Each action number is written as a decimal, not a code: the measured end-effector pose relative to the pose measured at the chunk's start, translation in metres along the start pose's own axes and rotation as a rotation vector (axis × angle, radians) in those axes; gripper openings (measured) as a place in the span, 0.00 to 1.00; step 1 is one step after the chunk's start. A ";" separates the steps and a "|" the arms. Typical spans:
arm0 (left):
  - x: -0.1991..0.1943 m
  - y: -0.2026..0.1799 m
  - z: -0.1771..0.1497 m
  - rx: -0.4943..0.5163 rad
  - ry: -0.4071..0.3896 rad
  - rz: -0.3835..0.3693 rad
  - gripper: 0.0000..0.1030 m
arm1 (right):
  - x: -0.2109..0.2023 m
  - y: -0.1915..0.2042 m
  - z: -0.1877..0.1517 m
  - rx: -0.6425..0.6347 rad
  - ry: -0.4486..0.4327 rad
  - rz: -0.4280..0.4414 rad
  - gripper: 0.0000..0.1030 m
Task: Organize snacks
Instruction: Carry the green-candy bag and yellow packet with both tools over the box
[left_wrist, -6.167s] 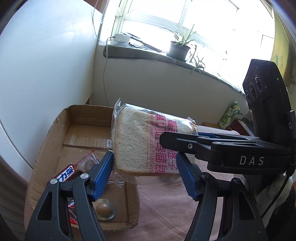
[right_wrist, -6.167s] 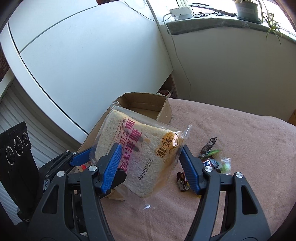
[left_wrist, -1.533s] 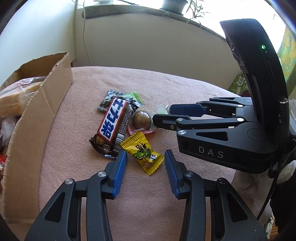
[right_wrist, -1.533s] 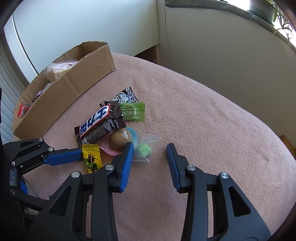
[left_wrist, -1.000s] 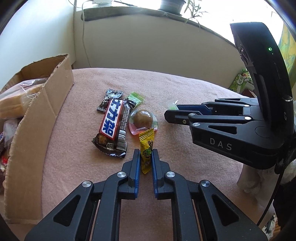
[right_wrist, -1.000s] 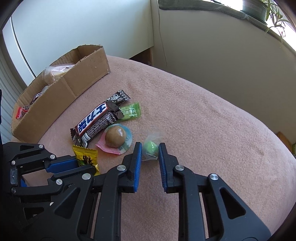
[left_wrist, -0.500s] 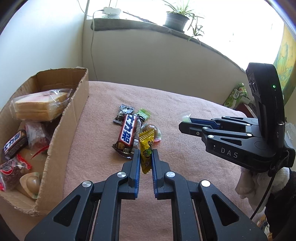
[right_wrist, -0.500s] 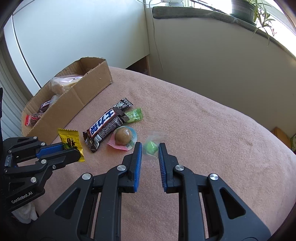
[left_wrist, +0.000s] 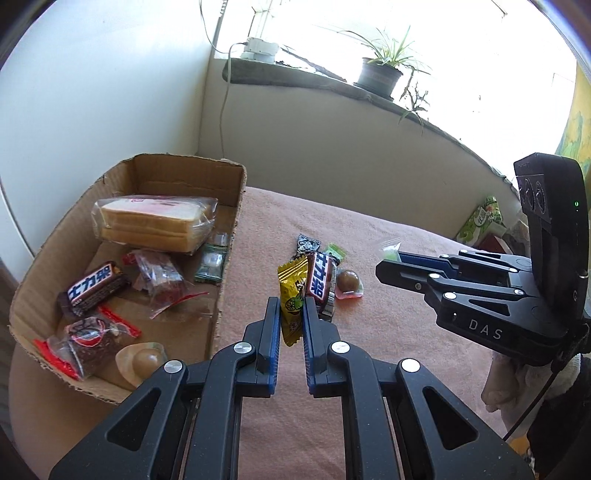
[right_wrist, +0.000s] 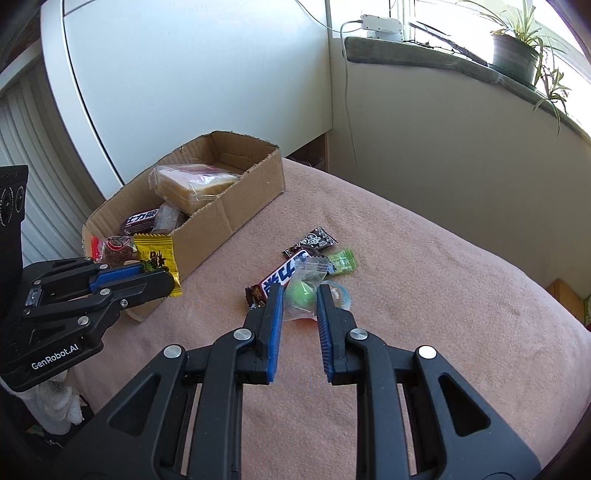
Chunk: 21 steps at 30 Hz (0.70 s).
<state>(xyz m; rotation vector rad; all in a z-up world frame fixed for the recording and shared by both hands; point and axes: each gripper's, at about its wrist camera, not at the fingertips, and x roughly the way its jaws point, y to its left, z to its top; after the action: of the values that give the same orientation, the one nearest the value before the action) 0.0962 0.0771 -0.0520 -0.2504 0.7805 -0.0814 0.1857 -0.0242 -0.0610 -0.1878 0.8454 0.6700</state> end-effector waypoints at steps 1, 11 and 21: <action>-0.003 0.005 0.000 -0.006 -0.005 0.007 0.10 | 0.001 0.005 0.003 -0.005 -0.002 0.006 0.18; -0.021 0.040 0.008 -0.060 -0.047 0.073 0.10 | 0.010 0.049 0.026 -0.058 -0.016 0.063 0.18; -0.030 0.070 0.010 -0.096 -0.062 0.127 0.09 | 0.027 0.086 0.047 -0.106 -0.014 0.114 0.18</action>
<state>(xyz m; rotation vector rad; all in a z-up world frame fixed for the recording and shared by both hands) 0.0804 0.1519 -0.0424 -0.2923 0.7376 0.0840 0.1756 0.0750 -0.0410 -0.2314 0.8125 0.8228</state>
